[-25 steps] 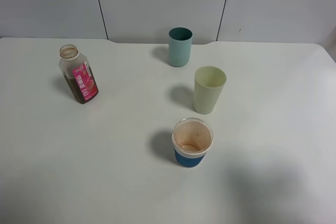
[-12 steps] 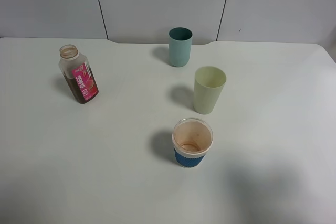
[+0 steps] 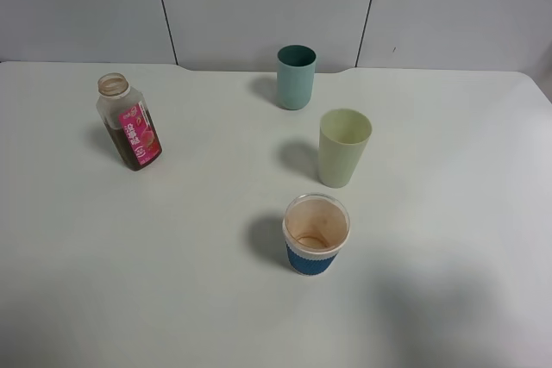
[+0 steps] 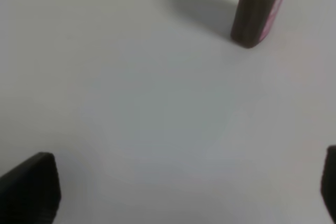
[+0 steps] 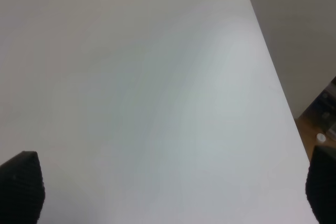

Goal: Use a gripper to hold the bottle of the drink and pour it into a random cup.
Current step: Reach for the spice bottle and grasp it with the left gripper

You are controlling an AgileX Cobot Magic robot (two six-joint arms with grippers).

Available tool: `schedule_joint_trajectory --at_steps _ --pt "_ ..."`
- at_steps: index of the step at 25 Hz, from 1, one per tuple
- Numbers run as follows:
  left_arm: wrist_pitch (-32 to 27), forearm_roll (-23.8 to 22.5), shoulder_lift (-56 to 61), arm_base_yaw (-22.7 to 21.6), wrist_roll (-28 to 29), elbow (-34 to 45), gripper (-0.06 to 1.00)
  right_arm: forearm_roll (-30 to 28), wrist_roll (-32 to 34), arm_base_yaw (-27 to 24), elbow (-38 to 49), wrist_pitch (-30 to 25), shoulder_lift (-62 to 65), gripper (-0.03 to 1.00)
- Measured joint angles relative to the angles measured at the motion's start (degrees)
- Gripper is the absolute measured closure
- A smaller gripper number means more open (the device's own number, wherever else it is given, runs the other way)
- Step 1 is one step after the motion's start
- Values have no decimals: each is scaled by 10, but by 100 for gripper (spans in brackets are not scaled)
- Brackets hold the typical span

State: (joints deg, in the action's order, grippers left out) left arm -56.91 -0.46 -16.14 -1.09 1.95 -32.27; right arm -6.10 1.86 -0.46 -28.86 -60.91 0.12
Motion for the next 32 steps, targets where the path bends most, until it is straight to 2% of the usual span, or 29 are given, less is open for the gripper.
schedule_joint_trajectory --at_steps 13,21,26,32 --pt "43 0 -261 0 -51 -17 -4 0 0 0 0 0 0 -2" --pt "143 5 -372 0 -98 -16 -4 0 0 0 0 0 0 -2" --pt "190 15 -449 0 -103 -15 -4 0 0 0 0 0 0 -2" --pt "306 27 -511 0 -104 35 -4 0 0 0 0 0 0 -2"
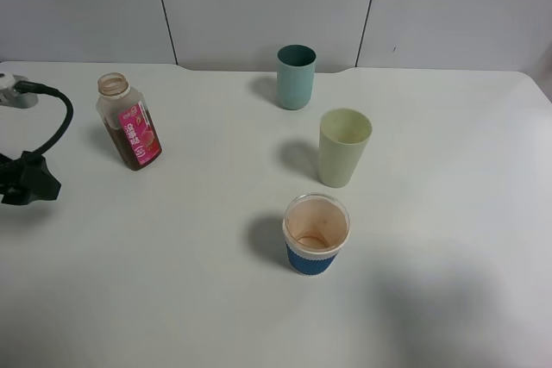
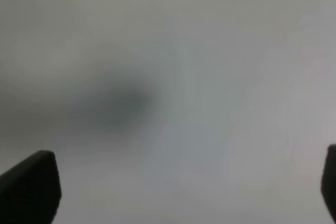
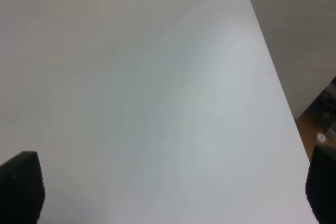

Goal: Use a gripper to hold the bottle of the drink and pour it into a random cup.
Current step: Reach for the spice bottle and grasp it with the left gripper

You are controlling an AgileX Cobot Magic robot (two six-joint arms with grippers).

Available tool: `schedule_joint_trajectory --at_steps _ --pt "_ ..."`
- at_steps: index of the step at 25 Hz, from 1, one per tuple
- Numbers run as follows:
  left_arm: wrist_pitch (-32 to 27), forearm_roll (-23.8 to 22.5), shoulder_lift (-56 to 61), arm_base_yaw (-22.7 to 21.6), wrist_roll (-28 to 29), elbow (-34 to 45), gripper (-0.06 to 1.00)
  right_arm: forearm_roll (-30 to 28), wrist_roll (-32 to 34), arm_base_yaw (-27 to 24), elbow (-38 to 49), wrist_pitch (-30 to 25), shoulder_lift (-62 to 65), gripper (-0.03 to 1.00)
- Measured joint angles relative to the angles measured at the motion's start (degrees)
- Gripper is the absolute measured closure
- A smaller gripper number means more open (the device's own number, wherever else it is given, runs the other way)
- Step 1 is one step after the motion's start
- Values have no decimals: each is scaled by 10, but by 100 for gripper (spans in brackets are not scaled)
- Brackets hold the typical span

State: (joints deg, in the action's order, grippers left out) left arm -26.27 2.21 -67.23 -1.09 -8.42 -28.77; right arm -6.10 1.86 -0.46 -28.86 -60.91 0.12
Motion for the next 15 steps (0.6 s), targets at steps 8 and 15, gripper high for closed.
schedule_joint_trajectory --at_steps 8,15 --pt "130 13 -34 2 3 38 -4 0 0 0 0 0 0 -2" --pt "246 -53 -82 46 63 49 -4 0 0 0 0 0 0 -2"
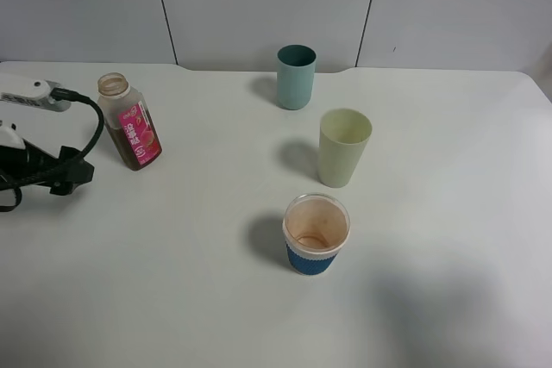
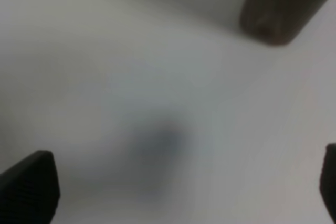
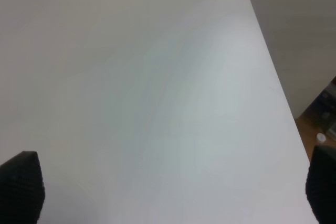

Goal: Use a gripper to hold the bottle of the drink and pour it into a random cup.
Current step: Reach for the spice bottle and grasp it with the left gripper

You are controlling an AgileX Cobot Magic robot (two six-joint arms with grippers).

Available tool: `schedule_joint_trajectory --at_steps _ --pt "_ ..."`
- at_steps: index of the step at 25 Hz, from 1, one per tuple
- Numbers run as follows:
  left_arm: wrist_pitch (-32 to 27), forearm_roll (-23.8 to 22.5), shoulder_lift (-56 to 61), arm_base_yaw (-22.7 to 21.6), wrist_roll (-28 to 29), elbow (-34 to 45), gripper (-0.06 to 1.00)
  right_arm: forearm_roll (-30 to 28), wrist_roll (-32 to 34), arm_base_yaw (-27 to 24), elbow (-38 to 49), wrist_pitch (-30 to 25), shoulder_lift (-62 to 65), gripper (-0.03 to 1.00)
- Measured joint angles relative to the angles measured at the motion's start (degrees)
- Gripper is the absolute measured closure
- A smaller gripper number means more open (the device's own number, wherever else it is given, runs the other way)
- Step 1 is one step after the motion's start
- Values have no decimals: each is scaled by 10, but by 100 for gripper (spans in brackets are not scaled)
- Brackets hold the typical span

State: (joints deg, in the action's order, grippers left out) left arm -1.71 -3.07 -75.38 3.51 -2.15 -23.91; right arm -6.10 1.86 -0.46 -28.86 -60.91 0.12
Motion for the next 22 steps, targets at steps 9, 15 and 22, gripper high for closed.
schedule_joint_trajectory --at_steps 9,15,22 --pt "165 -277 -103 12 245 1 -4 0 0 0 0 0 0 -2" --pt "306 -350 -176 5 270 -1 -4 0 0 0 0 0 0 -2" --pt "445 -352 -240 -21 196 -1 -4 0 0 0 0 0 0 -2"
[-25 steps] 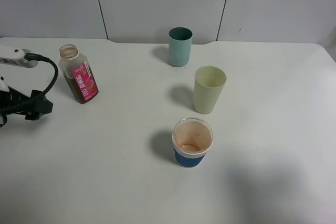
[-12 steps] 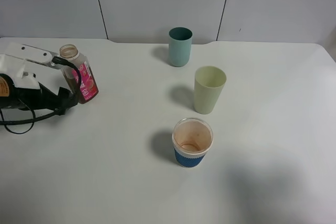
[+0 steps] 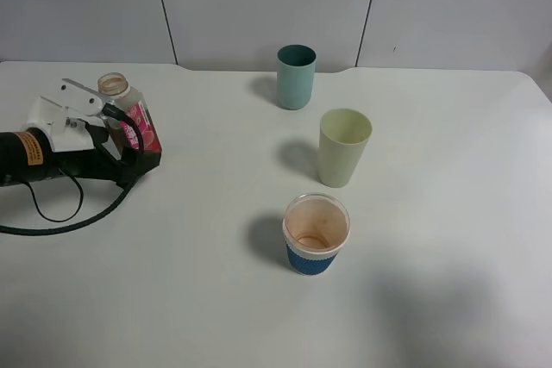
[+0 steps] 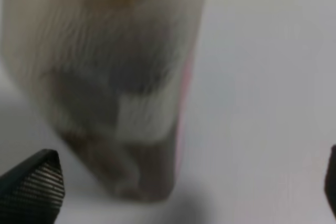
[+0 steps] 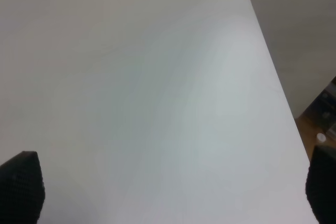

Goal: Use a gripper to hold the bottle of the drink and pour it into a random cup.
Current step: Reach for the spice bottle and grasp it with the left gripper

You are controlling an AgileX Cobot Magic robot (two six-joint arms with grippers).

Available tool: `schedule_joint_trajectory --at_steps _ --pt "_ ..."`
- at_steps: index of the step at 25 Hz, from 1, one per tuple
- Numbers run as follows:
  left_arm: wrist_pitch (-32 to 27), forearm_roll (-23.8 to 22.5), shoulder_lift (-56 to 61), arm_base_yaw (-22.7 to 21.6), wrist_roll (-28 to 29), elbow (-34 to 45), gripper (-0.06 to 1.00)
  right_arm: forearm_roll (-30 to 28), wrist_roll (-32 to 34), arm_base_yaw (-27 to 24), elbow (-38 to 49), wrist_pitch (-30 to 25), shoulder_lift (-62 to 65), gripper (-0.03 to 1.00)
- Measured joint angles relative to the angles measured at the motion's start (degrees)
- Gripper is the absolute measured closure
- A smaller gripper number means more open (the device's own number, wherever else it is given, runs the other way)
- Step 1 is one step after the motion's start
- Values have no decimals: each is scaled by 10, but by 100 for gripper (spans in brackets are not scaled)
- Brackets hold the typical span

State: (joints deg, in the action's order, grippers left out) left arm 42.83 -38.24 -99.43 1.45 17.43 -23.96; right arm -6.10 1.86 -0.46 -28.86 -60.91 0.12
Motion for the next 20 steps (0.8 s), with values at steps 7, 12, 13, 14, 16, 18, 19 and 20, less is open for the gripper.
schedule_joint_trajectory --at_steps 7,12,13,14,16,18,19,20 --pt "106 -1 -59 -26 -30 -3 -4 0 0 0 0 0 0 -2" --pt "120 -2 -89 -28 -32 -29 -4 0 0 0 0 0 0 -2" --pt "126 -2 -94 -28 -32 -35 -4 0 0 0 0 0 0 -2" --pt "132 -2 -100 -28 -32 -41 -4 0 0 0 0 0 0 -2" --pt "140 -2 -112 -28 -33 -50 -4 0 0 0 0 0 0 -2" --pt "144 -2 -124 -28 -33 -59 -4 0 0 0 0 0 0 -2" --pt "144 -1 -132 -28 -33 -64 -4 0 0 0 0 0 0 -2" --pt "145 -2 -139 -28 -34 -69 -4 0 0 0 0 0 0 -2"
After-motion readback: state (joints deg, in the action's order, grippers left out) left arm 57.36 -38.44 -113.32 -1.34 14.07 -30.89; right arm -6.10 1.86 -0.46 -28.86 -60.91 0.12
